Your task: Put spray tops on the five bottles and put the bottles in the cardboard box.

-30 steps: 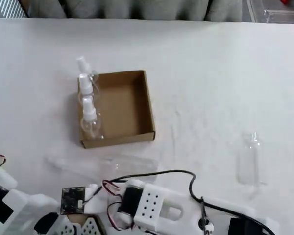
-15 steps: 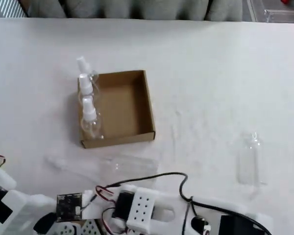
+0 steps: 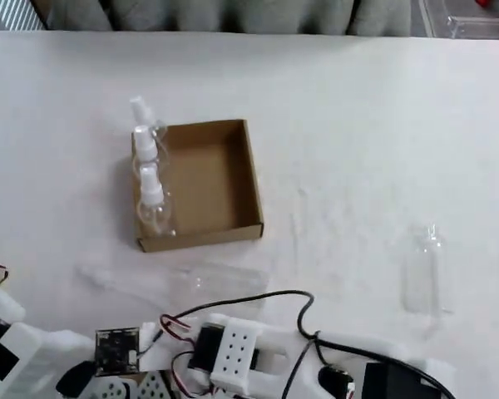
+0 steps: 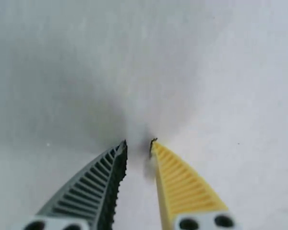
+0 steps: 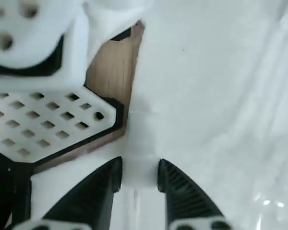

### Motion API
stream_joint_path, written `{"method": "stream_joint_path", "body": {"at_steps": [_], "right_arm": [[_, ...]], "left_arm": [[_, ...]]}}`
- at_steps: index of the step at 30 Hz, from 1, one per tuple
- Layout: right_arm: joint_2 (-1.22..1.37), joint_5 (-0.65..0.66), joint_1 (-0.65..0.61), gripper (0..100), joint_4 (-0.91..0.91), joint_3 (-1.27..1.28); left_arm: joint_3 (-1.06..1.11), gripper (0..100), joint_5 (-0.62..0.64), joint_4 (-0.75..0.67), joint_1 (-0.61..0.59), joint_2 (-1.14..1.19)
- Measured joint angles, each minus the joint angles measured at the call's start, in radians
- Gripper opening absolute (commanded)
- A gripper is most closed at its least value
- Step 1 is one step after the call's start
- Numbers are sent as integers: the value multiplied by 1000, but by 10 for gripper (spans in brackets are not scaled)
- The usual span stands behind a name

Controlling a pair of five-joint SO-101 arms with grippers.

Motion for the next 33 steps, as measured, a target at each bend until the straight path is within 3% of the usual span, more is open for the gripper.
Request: {"method": "stream_joint_path", "body": {"at_steps": [4, 9, 22, 33], "right_arm": [[18, -17, 109, 16, 2, -54], [8, -155, 201, 18, -2, -196], [8, -321, 253, 18, -132, -278], [9, -336, 265, 18, -316, -278]], "left_arm": [[0, 89, 0, 0, 0, 0], [-2, 88, 0, 0, 3, 0], [-2, 88, 0, 0, 5, 0], [-2, 88, 0, 0, 5, 0]]}}
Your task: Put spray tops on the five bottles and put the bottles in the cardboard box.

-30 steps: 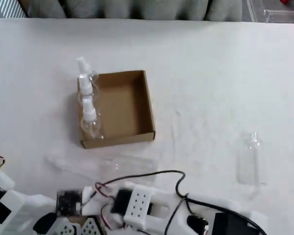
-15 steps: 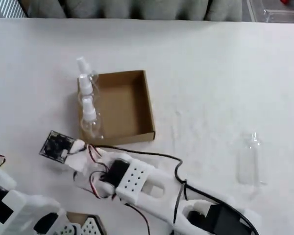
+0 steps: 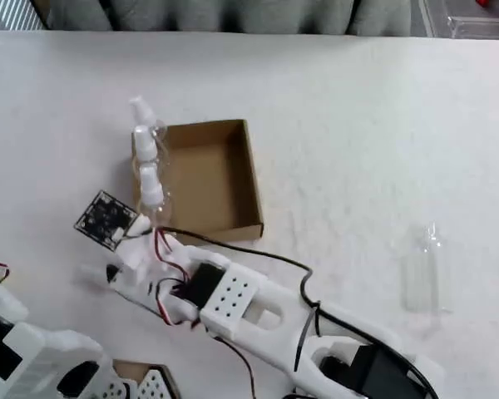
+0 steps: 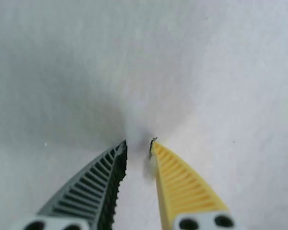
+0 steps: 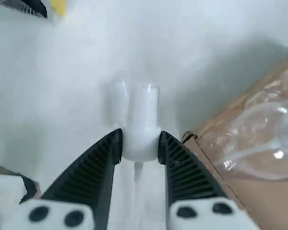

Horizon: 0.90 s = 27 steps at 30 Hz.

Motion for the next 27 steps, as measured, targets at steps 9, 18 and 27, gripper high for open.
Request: {"method": "stream_joint_path", "body": {"at_steps": [9, 18, 27], "right_arm": [[26, 0, -29, 19, -110, -74], [161, 0, -28, 339, -18, -322], [161, 0, -25, 383, 387, -617]], "left_arm": [[0, 88, 0, 0, 0, 0], [0, 88, 0, 0, 0, 0], [0, 88, 0, 0, 0, 0]]}}
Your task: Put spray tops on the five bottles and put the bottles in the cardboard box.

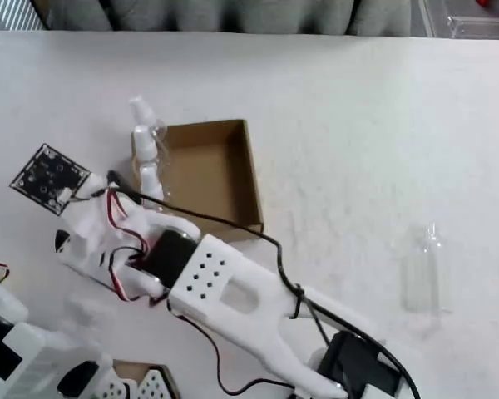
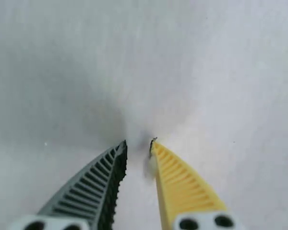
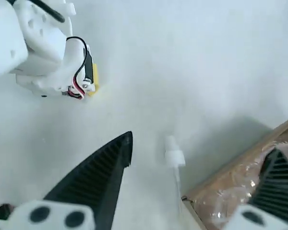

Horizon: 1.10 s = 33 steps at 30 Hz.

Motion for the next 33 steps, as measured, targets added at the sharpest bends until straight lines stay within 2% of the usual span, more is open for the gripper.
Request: {"method": "stream_joint_path", "body": {"at_steps": [3, 5, 12, 16, 20, 25, 29, 33], "right_arm": [[0, 0, -3, 370, 172, -86], [0, 6, -3, 320, 293, -138], [0, 164, 52, 121, 684, -252], [0, 210, 94, 113, 821, -253], [-17, 272, 146, 113, 858, -222], [-110, 348, 192, 113, 858, -61], [-189, 371, 233, 115, 850, 64], [-209, 430, 249, 197, 801, 204]], "left_arm": [[0, 88, 0, 0, 0, 0], [0, 88, 0, 0, 0, 0], [0, 88, 0, 0, 8, 0], [0, 88, 0, 44, 48, 0], [0, 87, 0, 69, 61, 0], [-2, 87, -25, 121, 86, -8], [25, 88, -60, 163, 126, -104], [132, 90, -75, 166, 157, -281]]}}
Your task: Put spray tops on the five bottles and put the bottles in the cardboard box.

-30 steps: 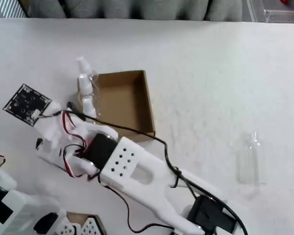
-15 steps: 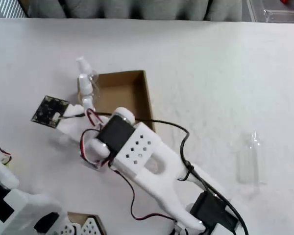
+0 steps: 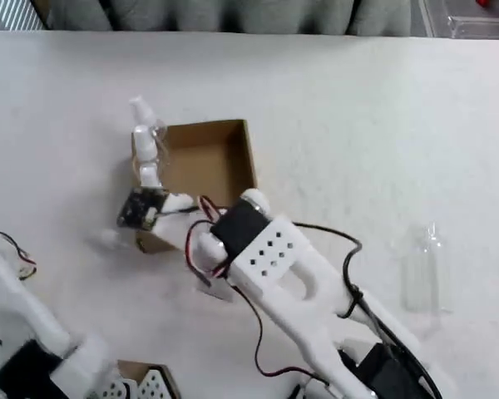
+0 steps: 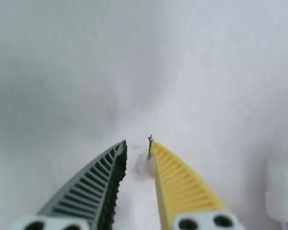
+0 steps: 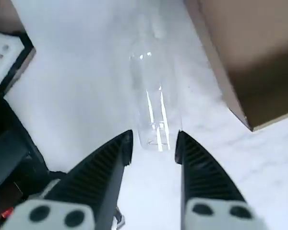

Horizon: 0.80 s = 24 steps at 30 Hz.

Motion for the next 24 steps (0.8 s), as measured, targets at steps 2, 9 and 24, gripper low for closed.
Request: {"method": "stream_joint_path", "body": {"at_steps": [2, 9, 24], "right_arm": [[0, 44, -2, 252, -38, 71], [0, 80, 2, 293, -230, 285], [0, 80, 6, 269, -470, 397]], "left_arm": [[61, 90, -23, 0, 26, -92], [124, 90, -51, 61, 48, -196], [69, 90, -51, 32, 43, 14]]}}
